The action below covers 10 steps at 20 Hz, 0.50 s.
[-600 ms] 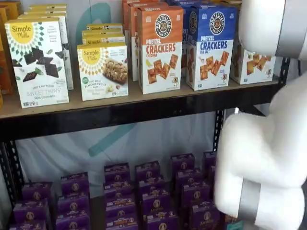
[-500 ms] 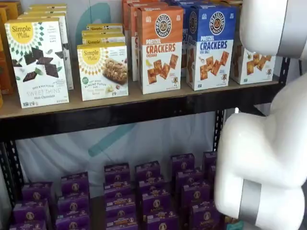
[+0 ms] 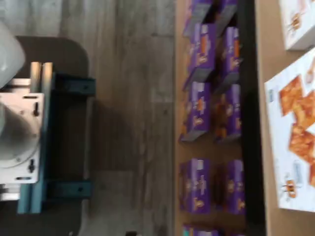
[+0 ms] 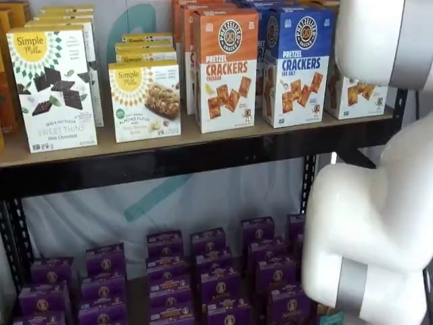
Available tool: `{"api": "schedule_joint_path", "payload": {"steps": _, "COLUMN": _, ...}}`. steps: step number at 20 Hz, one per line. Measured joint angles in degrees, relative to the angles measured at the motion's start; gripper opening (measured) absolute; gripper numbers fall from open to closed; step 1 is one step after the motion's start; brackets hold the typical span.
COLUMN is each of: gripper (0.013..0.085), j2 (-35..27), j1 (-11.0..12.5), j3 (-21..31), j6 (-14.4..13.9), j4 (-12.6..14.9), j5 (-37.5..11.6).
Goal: Retrieve the yellow and white box located on the top shelf, the sixth one from the left
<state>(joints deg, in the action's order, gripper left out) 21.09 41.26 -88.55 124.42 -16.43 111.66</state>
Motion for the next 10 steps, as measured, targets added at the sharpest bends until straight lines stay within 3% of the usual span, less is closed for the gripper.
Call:
{"api": "schedule_joint_path", "payload": {"steps": 3, "gripper": 0.0850, "j2": 0.8, "j1": 2.4, "j3": 0.6, "j6": 0.3, "j4": -4.5, "j5": -1.7}}
{"api": "schedule_joint_path", "payload": {"steps": 7, "gripper": 0.0850, "j2": 2.5, "j1": 6.9, "j3": 2.7, "j6": 0.8, "j4": -13.6, "j5": -5.9}}
{"api": "schedule_joint_path", "payload": {"steps": 10, "gripper": 0.0850, "j2": 3.3, "j1": 8.8, "j3": 3.7, "j6": 1.4, "j4": -17.2, "j5": -8.4}}
